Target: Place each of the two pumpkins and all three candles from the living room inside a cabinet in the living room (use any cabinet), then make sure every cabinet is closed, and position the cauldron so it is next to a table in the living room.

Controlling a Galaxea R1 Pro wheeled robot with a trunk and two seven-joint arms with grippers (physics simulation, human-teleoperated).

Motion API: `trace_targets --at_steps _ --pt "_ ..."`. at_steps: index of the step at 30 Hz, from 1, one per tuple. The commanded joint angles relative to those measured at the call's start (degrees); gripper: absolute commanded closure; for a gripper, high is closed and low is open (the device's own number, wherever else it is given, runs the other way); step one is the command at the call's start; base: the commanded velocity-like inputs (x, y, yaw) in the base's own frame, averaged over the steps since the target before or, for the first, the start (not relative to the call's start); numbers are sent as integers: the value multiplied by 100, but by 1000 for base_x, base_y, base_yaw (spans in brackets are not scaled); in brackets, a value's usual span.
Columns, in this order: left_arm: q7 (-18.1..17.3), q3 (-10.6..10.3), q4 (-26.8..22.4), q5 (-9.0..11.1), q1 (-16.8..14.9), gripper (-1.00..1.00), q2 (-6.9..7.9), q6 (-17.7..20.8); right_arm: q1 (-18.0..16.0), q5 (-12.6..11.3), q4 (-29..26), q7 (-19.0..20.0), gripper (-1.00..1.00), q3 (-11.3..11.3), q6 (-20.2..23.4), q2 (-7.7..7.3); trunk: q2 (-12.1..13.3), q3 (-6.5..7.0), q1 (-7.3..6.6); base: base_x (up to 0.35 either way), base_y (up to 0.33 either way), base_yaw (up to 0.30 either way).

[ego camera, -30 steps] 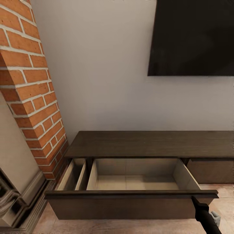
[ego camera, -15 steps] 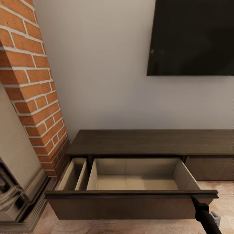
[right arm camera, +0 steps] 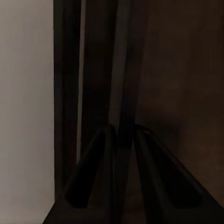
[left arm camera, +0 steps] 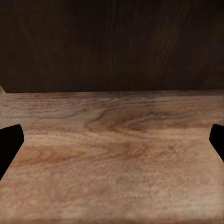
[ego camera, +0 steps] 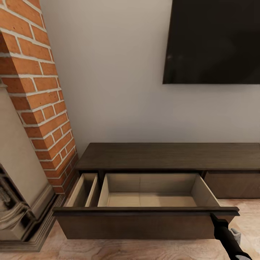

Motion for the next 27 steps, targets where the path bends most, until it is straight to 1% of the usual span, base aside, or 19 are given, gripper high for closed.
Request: trace_targets --at_steps 1,14,20,27 --pt "-21 10 -3 0 2 -100 -3 -11 297 -86 -2 725 -100 34 87 0 -3 -5 -2 -12 0 0" --pt "-14 15 101 17 2 -100 -3 -11 297 -86 -3 722 -100 32 87 0 -3 -5 -2 -5 0 0" --pt "-14 15 109 17 2 -100 -3 -11 297 -86 -3 721 -100 32 87 0 -3 -5 -2 -130 0 0" --pt "-16 17 111 17 2 -100 -3 -11 297 -81 -8 724 -100 44 87 -6 -3 -5 -2 -48 0 0"
